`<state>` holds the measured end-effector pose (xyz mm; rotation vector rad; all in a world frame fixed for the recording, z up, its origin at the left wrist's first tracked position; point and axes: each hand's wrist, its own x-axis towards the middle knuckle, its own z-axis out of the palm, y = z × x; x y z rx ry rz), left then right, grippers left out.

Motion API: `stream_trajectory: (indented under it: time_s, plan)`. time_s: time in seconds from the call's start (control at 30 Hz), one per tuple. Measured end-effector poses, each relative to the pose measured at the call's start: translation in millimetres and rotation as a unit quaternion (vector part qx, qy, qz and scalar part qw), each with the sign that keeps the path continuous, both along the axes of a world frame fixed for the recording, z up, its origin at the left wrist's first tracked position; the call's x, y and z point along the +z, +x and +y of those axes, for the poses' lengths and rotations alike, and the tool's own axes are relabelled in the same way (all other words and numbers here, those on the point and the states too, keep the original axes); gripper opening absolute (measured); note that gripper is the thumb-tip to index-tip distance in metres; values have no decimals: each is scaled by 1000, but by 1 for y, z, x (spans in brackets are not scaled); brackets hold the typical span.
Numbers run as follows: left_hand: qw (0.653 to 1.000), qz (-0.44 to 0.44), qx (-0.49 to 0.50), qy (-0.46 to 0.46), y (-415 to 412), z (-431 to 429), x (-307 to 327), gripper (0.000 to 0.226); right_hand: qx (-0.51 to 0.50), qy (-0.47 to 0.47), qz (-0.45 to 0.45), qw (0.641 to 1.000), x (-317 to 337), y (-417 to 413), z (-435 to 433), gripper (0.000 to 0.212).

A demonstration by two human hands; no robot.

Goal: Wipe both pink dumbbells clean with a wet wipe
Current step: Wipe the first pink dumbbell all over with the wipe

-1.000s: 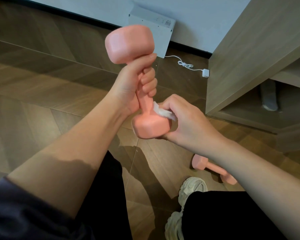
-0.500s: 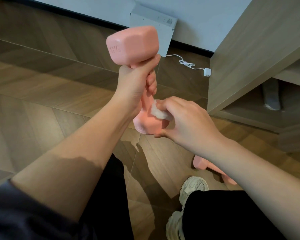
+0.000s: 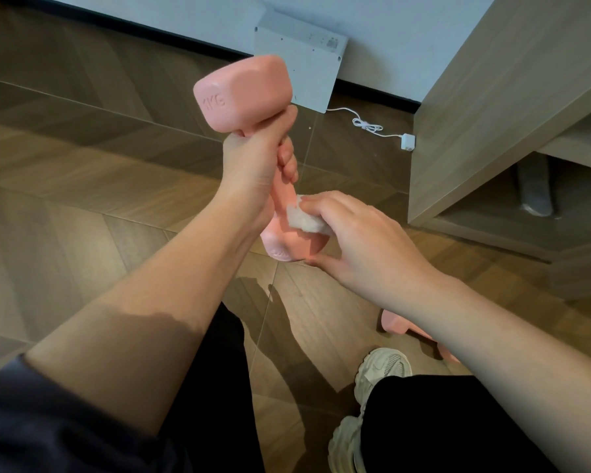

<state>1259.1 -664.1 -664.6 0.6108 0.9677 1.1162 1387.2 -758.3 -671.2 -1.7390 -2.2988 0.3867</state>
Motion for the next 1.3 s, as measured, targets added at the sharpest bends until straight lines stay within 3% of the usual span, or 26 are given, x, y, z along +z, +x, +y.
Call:
stream_trajectory:
  time_s: [0.1,0.27,0.43,0.53,0.7,0.87,1.03,1.2,1.3]
  plan:
    - [1000,-7,-1,-14,1,-1,1,35,-11,-34,17,999,-1,-2,-2,85]
    - [989,-84,-120,22,-6,2,6,27,-49,-70,143,986,9,2,1,74]
    - [956,-141,-243,88,-17,3,11,38,-4,-120,213,970,15,14,0,80]
    - [964,-108,-228,83,-13,0,10,47,-4,-117,190,975,14,12,1,76]
    - [983,-73,-157,65,-11,2,6,49,-4,-58,141,988,11,12,5,52]
    - [992,-43,-107,56,-7,-1,2,46,45,-74,55,995,6,12,10,75]
    - [998,6,-66,22,-1,-2,2,41,30,20,4,999,2,8,9,48]
    - [1000,10,-12,-11,4,-1,-3,30,5,-41,9,999,-8,6,4,76]
    - [998,-21,-63,11,6,2,-2,22,-42,-72,70,994,-6,8,7,78]
